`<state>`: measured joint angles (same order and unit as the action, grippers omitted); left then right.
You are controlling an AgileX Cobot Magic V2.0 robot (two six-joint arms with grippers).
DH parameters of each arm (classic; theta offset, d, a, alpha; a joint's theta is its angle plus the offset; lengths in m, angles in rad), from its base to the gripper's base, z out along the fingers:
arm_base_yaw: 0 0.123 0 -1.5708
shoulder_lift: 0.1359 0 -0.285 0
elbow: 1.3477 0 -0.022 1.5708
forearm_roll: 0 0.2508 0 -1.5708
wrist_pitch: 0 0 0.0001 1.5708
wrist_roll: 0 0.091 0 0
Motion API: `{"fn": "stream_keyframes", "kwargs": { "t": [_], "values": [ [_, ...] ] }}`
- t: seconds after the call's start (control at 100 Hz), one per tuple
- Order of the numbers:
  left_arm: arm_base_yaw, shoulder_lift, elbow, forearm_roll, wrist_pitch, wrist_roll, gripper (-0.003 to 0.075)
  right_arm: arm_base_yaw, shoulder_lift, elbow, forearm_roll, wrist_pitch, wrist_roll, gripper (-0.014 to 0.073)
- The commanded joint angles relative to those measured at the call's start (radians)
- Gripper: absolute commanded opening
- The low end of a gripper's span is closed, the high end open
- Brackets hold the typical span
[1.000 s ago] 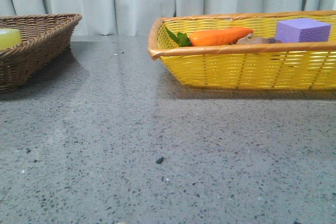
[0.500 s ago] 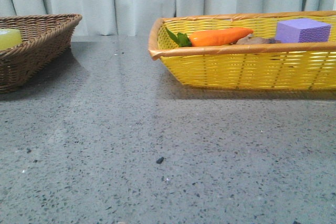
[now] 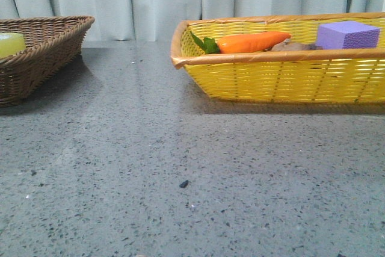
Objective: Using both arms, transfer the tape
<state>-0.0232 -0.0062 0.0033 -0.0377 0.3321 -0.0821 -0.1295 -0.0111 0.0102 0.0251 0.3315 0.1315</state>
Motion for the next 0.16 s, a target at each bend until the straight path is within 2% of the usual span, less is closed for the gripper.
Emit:
{"fn": "stream_keyframes", "kwargs": {
  "t": [0.0, 0.15],
  "values": [
    [-0.005, -0.030, 0.009, -0.002, -0.047, -0.010, -0.0020, -0.008, -0.020, 0.021, -0.017, -0.014, -0.011, -0.0074],
    [-0.005, -0.030, 0.009, -0.002, -0.047, -0.010, -0.0020, -0.008, -0.020, 0.021, -0.017, -0.014, -0.011, -0.0074]
  ]
}}
